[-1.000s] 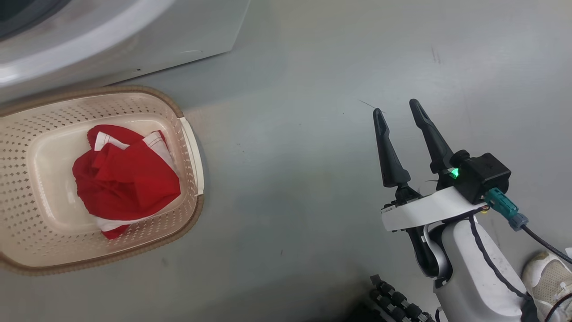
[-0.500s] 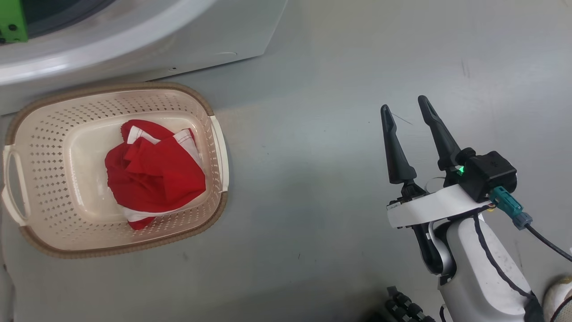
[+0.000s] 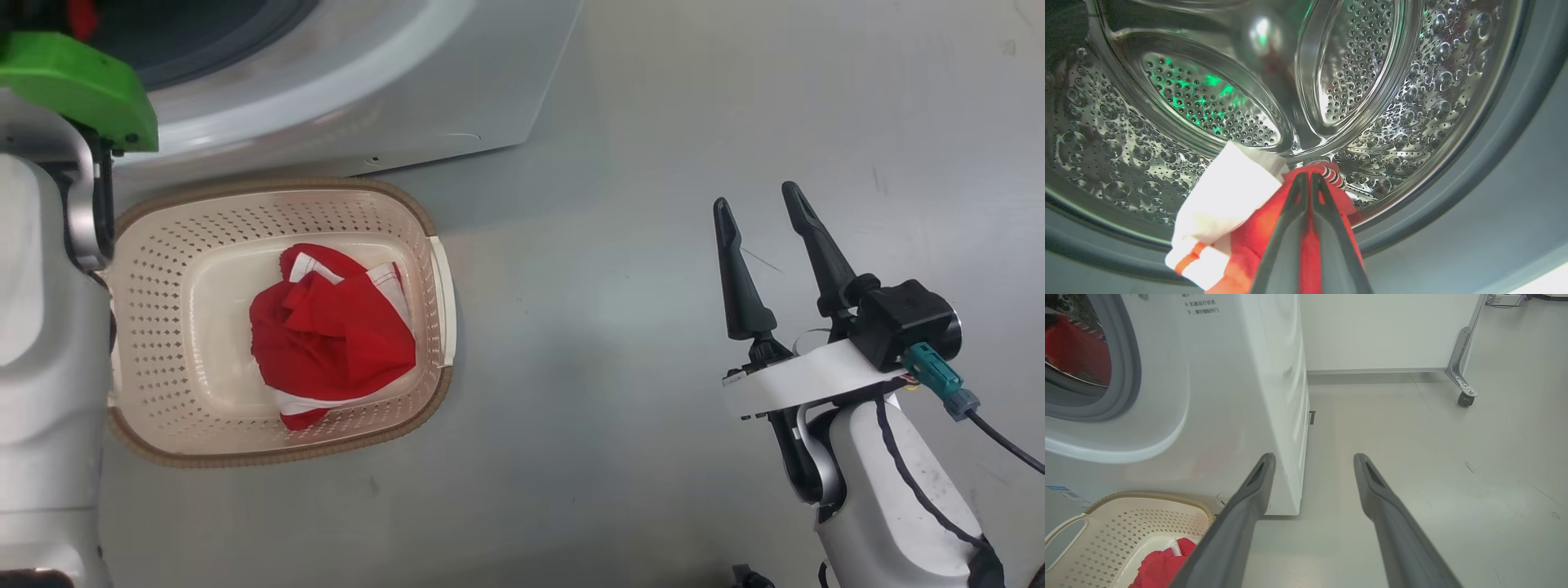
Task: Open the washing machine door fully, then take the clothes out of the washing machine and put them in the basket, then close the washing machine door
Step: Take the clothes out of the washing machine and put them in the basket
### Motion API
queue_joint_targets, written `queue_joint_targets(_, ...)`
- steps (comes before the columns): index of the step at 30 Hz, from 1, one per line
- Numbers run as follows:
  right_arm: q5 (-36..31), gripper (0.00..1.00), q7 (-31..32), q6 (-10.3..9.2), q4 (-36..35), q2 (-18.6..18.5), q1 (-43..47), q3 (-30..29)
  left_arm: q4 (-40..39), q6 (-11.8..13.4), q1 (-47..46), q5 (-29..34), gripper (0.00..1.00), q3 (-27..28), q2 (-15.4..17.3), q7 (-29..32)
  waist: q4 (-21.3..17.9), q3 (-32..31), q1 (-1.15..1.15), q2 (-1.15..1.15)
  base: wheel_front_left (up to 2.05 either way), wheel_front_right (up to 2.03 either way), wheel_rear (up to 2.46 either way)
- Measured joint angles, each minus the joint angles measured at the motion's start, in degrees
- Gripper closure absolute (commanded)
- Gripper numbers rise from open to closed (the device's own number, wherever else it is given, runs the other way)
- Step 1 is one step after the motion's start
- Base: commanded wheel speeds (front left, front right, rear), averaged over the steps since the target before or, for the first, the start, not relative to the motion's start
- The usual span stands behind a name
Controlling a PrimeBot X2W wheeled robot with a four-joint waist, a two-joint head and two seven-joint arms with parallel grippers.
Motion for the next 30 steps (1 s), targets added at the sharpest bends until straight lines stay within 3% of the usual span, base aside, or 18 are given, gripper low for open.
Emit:
queue_joint_targets(12,-0.45,0.0,0.0,-0.49,1.47,-1.01,3.82,-1.19,-5.26,0.24,13.38,-0.41,1.0,-1.74,-3.36,-9.56,2.56,-6.03,0.0,0.0,0.0,0.0,0.0)
queue_joint_targets(19,-0.96,0.0,0.0,-0.49,1.98,-1.83,5.81,-1.22,-9.12,0.24,20.89,-0.99,1.0,-2.68,-5.44,-9.85,4.35,-9.79,0.0,0.0,0.0,0.0,0.0)
queue_joint_targets(30,-1.01,0.0,0.01,-0.42,2.21,-2.07,8.63,-0.33,-19.5,0.25,27.26,-0.54,1.0,-3.6,-5.36,-10.36,7.7,-14.82,0.0,0.0,0.0,0.0,0.0)
